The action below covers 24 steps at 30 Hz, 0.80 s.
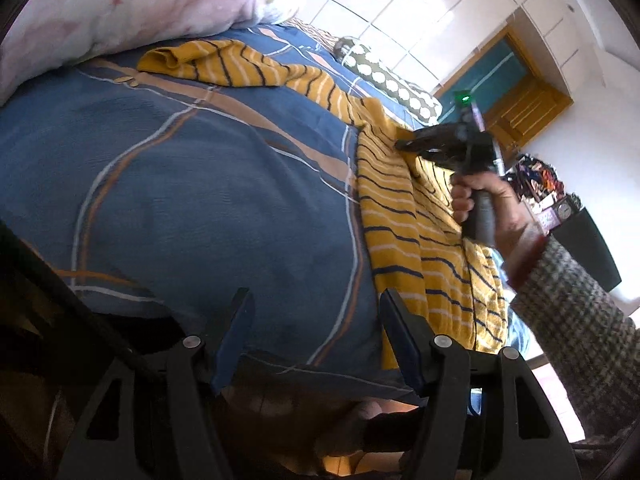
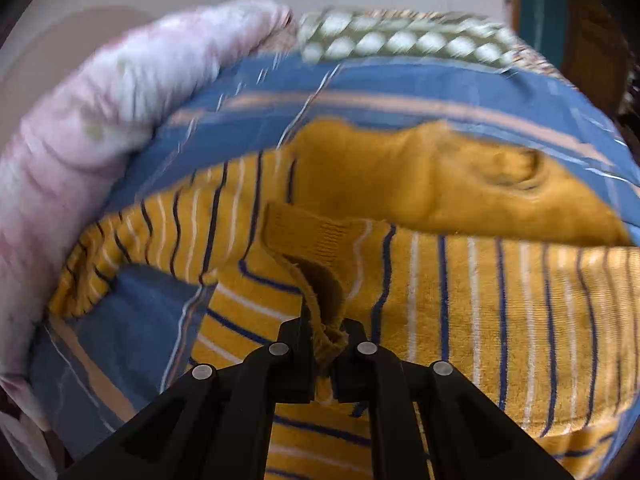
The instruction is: Fold small clothes
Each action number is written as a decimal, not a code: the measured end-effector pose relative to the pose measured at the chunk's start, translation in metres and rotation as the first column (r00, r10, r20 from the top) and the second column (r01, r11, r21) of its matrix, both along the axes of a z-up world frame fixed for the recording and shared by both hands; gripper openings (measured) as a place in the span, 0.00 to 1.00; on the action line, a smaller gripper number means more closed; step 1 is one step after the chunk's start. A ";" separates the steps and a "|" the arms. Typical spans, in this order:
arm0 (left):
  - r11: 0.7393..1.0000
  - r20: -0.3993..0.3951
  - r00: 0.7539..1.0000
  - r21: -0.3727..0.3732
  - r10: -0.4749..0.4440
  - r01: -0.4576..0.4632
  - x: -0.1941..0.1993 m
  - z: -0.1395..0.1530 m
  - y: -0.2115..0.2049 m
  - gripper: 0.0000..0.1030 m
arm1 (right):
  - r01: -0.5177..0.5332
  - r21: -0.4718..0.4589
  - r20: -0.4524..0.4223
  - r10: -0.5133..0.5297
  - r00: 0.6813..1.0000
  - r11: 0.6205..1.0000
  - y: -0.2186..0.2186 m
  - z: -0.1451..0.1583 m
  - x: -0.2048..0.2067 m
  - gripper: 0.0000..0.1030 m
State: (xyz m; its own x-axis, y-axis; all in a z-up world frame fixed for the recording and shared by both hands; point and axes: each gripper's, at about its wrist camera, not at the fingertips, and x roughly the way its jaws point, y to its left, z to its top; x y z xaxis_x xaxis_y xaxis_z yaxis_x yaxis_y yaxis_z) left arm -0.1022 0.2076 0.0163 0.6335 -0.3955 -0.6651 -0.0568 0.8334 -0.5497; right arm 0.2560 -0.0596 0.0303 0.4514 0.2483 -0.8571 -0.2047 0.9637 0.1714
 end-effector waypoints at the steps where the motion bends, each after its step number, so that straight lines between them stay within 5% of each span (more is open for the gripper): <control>1: 1.000 0.002 1.000 -0.009 0.005 -0.005 -0.002 0.000 0.003 0.62 | -0.006 -0.016 -0.001 0.006 1.000 1.000 0.007 -0.004 0.000 0.16; 3: 0.999 0.007 1.000 -0.028 0.021 -0.020 -0.005 0.000 0.011 0.62 | -0.025 0.009 0.005 0.025 1.000 1.000 0.016 -0.001 -0.003 0.38; 9: 0.995 0.023 0.997 -0.065 0.080 -0.079 -0.016 0.002 0.033 0.62 | -0.169 0.105 0.026 0.168 0.986 0.980 0.067 0.025 -0.025 0.39; 13: 0.988 0.011 0.992 -0.086 0.127 -0.126 -0.026 -0.003 0.051 0.62 | -0.347 0.073 0.042 0.345 0.938 0.935 0.137 0.030 -0.058 0.39; 19: 0.980 0.004 0.987 -0.120 0.158 -0.156 -0.037 -0.008 0.071 0.62 | -0.564 -0.028 0.080 0.564 0.822 0.825 0.255 0.021 -0.102 0.43; 24: 0.975 0.000 0.985 -0.143 0.172 -0.171 -0.043 -0.016 0.087 0.62 | -0.521 0.091 0.054 0.518 0.854 0.849 0.301 0.013 -0.090 0.57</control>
